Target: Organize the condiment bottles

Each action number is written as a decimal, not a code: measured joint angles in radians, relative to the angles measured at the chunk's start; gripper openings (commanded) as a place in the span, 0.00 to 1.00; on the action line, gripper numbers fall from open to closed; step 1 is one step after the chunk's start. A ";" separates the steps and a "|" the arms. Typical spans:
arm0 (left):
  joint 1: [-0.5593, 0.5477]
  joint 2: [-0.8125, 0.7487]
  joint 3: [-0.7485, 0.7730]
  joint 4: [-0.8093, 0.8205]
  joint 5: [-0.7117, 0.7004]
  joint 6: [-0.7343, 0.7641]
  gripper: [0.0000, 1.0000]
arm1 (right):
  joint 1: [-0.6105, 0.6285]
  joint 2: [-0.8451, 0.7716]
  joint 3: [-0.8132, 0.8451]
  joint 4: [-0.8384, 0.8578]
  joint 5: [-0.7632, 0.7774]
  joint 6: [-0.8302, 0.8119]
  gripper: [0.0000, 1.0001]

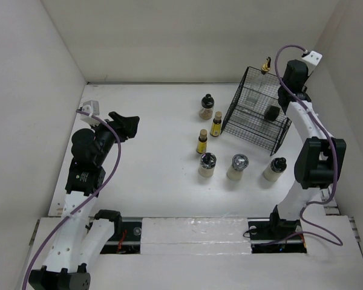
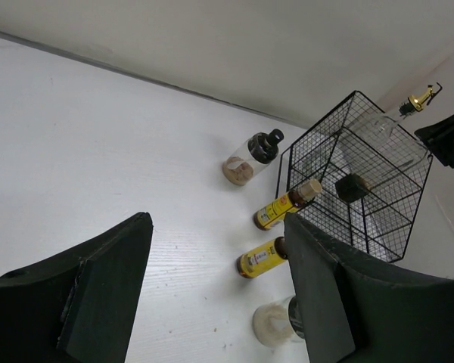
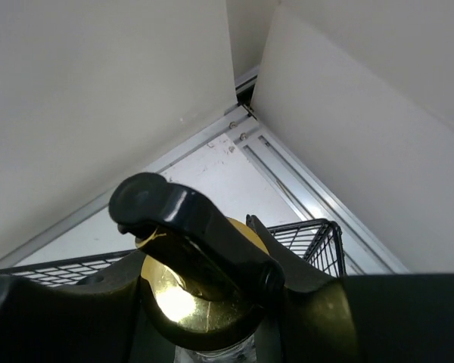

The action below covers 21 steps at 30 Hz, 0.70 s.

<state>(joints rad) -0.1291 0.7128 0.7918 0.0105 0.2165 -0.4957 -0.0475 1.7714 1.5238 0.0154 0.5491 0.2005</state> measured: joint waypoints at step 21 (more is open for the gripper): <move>0.000 0.006 0.000 0.000 0.000 0.000 0.71 | 0.142 -0.314 -0.081 0.114 -0.177 -0.151 0.17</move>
<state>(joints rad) -0.1291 0.7189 0.7918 0.0101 0.2165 -0.4957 0.0948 1.4574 1.4425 0.1291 0.3721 0.0494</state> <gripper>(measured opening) 0.719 0.326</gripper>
